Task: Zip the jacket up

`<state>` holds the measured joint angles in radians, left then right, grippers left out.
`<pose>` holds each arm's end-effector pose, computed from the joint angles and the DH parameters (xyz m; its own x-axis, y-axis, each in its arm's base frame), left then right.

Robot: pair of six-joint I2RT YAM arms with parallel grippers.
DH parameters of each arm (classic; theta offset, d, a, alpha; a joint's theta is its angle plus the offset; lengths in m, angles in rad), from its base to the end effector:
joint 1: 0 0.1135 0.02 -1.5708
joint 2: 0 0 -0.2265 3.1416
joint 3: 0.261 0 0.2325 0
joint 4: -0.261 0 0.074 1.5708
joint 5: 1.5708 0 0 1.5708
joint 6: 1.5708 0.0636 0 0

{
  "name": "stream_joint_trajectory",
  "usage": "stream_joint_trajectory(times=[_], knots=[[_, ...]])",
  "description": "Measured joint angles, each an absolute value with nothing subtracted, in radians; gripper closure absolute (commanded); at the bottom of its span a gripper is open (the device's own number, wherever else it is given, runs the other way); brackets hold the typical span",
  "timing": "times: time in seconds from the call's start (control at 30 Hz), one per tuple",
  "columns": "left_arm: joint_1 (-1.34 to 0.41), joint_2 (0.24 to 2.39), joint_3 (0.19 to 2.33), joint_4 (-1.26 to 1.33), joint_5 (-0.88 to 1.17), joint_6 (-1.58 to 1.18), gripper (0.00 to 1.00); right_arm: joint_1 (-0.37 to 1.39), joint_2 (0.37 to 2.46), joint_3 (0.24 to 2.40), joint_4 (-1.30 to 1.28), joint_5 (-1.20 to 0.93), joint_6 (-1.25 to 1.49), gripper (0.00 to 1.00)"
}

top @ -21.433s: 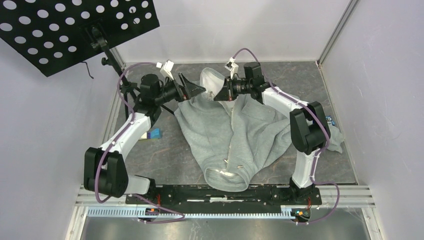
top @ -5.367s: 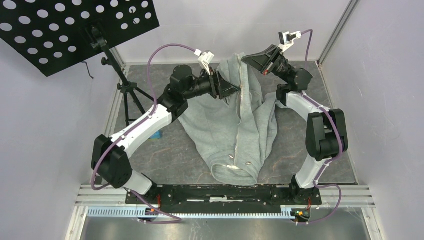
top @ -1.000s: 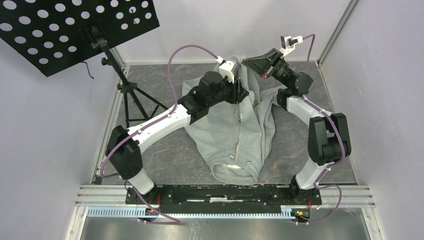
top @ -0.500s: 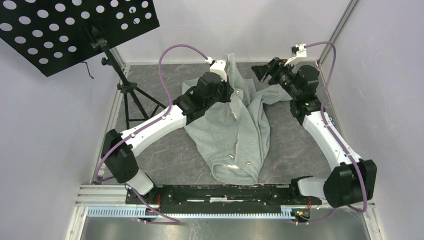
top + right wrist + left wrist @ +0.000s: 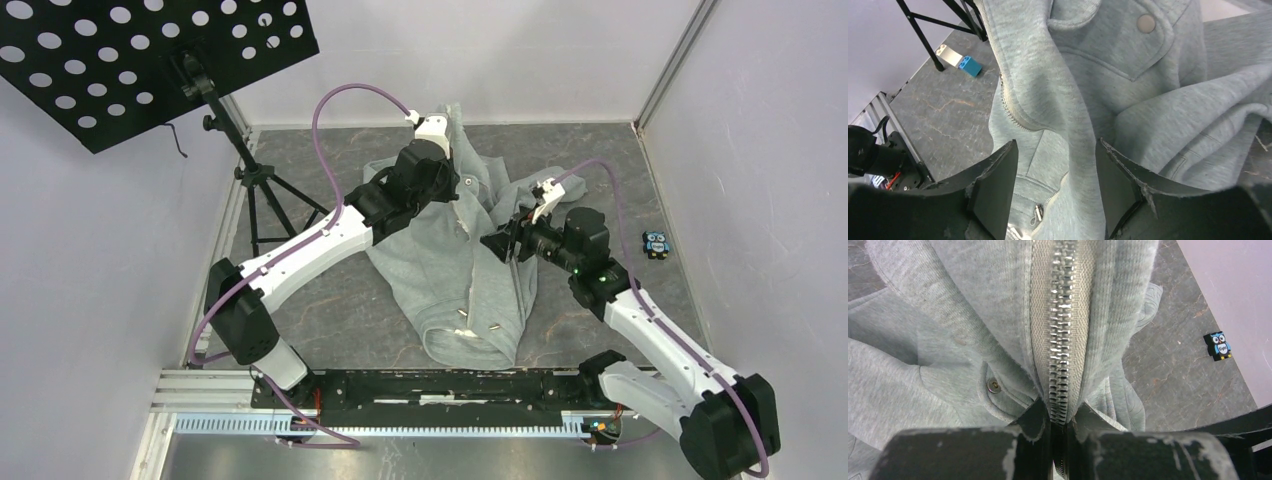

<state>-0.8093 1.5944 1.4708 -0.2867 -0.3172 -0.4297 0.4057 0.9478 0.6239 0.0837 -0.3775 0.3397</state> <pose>0.2758 -0.2606 0.3182 -0.4545 -0.0969 -0.8855 0.3311 0.9045 -0.2689 0.2197 0.1199 0.2512 -0.4379 0.1490 -0.8866 -0.5832 0.7034 0.4063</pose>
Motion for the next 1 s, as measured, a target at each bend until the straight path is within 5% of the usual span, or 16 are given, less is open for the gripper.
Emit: stream_joint_trajectory(times=[0.47,0.57,0.77,0.87,1.0], knots=[[-0.809,1.594,1.473,-0.294,-0.294,-0.43,0.98,0.442,1.08,0.584,0.328,-0.438,0.384,0.28],[-0.809,1.594,1.473,-0.295,-0.285,-0.43,0.98,0.453,1.081,0.583,0.364,-0.436,0.399,0.35],[-0.809,1.594,1.473,-0.3,-0.27,-0.43,0.98,0.459,1.139,0.583,0.417,-0.417,0.413,0.67],[-0.809,1.594,1.473,-0.308,-0.264,-0.43,0.98,0.471,1.163,0.583,0.418,-0.373,0.391,0.49],[-0.809,1.592,1.473,-0.308,-0.264,-0.43,0.98,0.493,1.174,0.583,0.423,-0.345,0.34,0.45]])
